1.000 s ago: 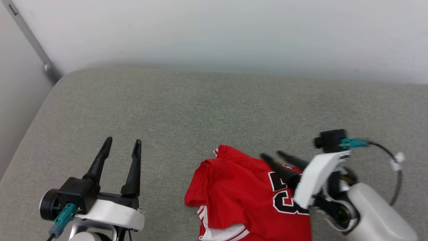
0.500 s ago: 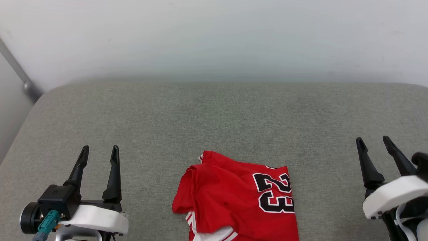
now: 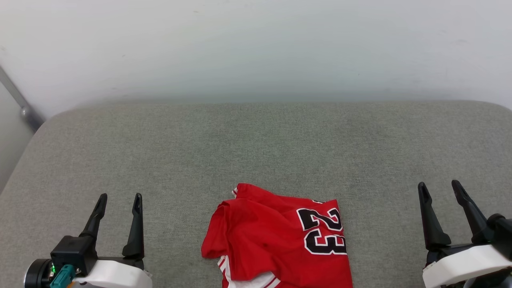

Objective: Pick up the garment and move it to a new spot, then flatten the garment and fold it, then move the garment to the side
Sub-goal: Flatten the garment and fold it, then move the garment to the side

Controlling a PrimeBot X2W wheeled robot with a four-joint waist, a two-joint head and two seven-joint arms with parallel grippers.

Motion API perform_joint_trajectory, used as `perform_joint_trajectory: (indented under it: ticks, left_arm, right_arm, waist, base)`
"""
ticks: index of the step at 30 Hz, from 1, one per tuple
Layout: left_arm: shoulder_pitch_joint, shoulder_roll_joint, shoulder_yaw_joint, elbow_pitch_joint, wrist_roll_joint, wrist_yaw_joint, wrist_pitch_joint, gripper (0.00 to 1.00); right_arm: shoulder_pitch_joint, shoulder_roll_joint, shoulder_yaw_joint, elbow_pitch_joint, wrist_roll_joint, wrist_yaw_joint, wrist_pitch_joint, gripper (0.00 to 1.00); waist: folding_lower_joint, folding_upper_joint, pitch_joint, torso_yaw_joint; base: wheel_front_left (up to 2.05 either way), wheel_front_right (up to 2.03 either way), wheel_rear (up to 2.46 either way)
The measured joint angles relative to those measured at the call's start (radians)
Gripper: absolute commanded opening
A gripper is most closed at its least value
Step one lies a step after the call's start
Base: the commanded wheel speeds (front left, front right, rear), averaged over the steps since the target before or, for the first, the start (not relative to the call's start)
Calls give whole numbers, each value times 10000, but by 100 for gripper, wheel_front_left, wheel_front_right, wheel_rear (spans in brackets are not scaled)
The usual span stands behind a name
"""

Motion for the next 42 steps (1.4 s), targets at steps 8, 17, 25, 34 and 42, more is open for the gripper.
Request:
perform_joint_trajectory:
  ticks: [8,17,25,34,42]
  left_arm:
    - [19,-65,-169,198,-19,-82,-29,100]
    - [-100,-79,-173,291,-50,-146,-71,100]
    - [-366,-153,-52,291,-125,-180,-173,100]
    - [-651,-403,-31,447,-130,-407,-268,100]
    - [-1281,-725,-134,692,-19,-706,-305,100]
  right_arm:
    - [78,111,44,-82,-15,0,59,100]
    - [75,125,-224,132,6,0,581,100]
    - [115,-251,-2495,1486,1979,-2,4073,100]
    - [-408,176,-4614,2940,4113,-2,8615,100]
    - [-1502,263,-4245,4615,6847,0,10493,100]
  waist:
    - [0,0,20,12]
    - [0,0,66,-19]
    - [0,0,117,165]
    - [0,0,374,610]
    - [0,0,958,1175]
  base:
    - [0,0,0]
    - [0,0,0]
    - [0,0,0]
    - [0,0,0]
    - [0,0,0]
